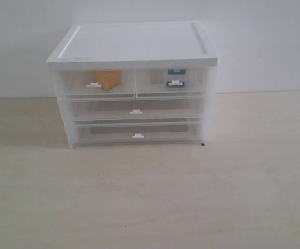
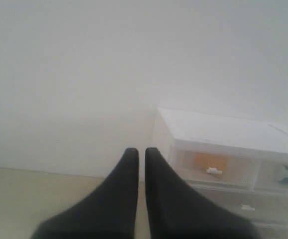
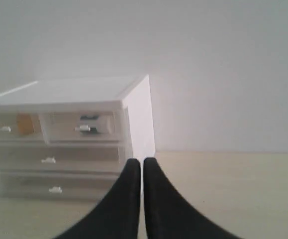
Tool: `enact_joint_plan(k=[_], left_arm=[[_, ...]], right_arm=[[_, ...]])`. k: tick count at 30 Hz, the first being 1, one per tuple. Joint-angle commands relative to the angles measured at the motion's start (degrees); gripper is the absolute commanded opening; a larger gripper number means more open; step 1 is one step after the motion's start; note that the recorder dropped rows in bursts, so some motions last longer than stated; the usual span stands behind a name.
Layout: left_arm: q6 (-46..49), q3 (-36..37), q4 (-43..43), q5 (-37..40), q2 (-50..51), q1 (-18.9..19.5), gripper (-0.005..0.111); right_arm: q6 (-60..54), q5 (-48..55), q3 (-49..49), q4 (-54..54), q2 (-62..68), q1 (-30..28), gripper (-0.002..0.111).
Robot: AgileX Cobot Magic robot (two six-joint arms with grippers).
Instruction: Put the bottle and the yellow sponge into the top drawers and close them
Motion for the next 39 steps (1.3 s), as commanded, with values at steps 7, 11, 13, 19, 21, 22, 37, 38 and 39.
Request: enact_joint_plan(k=[7, 11, 13, 19, 21, 22, 37, 38, 39], left_arm=[[0.29, 9.23, -0.2, -8.74, -0.09, -0.16, 0.004], [0.29, 10.61, -0.2, -8.72, -0.09, -0.16, 0.004], [0.29, 10.61, -0.2, -8.72, -0.09, -0.16, 0.004], [0.29, 10.61, -0.2, -8.72, -0.09, -0.16, 0.004], [0.29, 10.61, -0.2, -8.72, -0.09, -0.16, 0.004], [0.29, 10.61, -0.2, -8.72, -0.09, -0.16, 0.004], [12.39, 15.58, -6.1, -8.16, -0.09, 0.04, 0.004], [12.9, 15.92, -7.08, -8.16, -0.09, 0.04, 0.004], [12.9, 15.92, -7.08, -8.16, -0.09, 0.04, 0.004]], right_arm=[[-0.05, 0.76, 6.83, -0.38, -0.11, 0.08, 0.0], [-0.05, 1.26, 6.83, -0.38, -0.11, 0.08, 0.0], [-0.05, 1.26, 6.83, -0.38, -0.11, 0.08, 0.0], [-0.05, 1.26, 6.83, -0.38, -0.11, 0.08, 0.0], [-0.05, 1.26, 6.83, -0.38, -0.11, 0.08, 0.0], [-0.05, 1.26, 6.83, -0.38, -0.11, 0.08, 0.0], [0.06, 1.25, 6.83, -0.38, -0.11, 0.08, 0.0], [0.06, 1.25, 6.83, -0.38, -0.11, 0.08, 0.0], [0.06, 1.25, 6.83, -0.38, -0.11, 0.08, 0.0]])
